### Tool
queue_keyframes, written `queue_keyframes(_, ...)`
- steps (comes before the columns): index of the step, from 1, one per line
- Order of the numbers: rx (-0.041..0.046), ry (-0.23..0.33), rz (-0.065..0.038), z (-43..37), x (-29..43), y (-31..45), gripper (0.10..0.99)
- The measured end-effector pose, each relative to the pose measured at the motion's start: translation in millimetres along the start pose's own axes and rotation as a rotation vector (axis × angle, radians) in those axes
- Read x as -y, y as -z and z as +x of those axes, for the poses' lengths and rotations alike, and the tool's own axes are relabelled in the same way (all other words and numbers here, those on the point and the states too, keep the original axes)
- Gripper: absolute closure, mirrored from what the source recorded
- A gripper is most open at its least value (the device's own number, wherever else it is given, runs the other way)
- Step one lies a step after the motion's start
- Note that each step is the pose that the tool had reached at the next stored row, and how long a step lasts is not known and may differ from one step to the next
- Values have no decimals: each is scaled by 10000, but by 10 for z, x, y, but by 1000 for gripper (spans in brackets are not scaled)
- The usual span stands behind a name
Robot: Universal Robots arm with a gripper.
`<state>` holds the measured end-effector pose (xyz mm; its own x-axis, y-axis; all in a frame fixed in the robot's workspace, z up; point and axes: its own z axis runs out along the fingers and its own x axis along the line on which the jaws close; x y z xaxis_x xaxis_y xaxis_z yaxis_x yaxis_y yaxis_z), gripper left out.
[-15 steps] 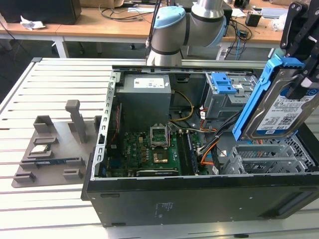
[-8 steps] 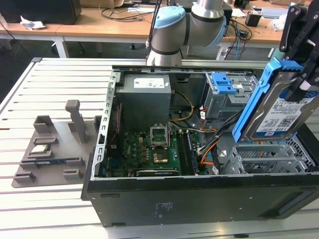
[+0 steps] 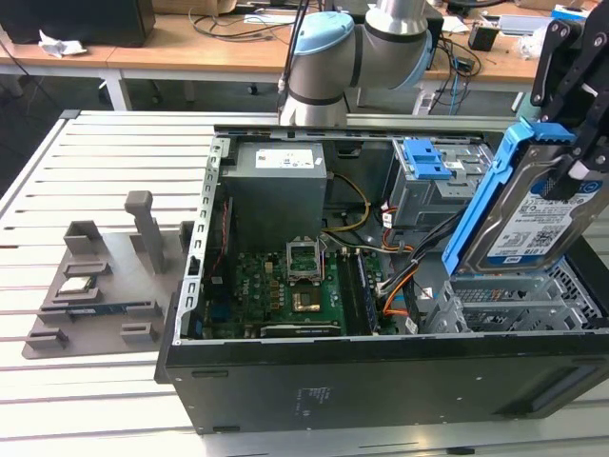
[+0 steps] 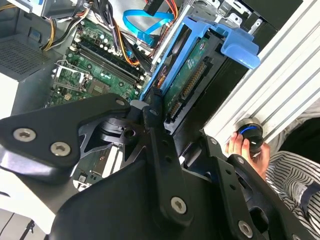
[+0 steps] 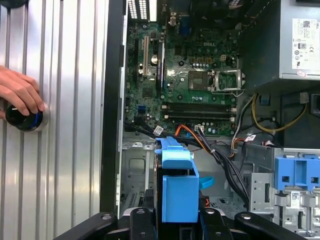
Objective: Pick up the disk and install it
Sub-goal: 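Pick up the disk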
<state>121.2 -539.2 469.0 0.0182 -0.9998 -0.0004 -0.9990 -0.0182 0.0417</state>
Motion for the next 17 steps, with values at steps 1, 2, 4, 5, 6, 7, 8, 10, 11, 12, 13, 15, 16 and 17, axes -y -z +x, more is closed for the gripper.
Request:
queue_keyframes(1, 0, 0, 0, 0, 1, -6, 722)
queue_keyframes(2, 0, 1, -1, 0, 3, -15, 722)
queue_keyframes(4, 1, 0, -1, 0, 7, -30, 722)
queue_keyframes(5, 0, 0, 0, 0, 8, -36, 722)
queue_keyframes(6, 0, 1, 0, 0, 11, -47, 722)
queue_keyframes(7, 0, 1, 0, 0, 13, -56, 722)
queue_keyframes(8, 0, 1, 0, 0, 15, -62, 722)
queue_keyframes(10, -1, 0, 0, 0, 20, -83, 722)
queue_keyframes(11, 0, 1, 0, 1, 25, -97, 722)
queue_keyframes(12, 0, 1, 0, 1, 30, -110, 722)
queue_keyframes(13, 0, 1, 0, 1, 36, -124, 722)
queue_keyframes(15, 0, 0, 0, 2, 79, -143, 722)
queue_keyframes(16, -1, 0, 0, 2, 101, -145, 722)
queue_keyframes(17, 2, 1, 0, 2, 118, -150, 722)
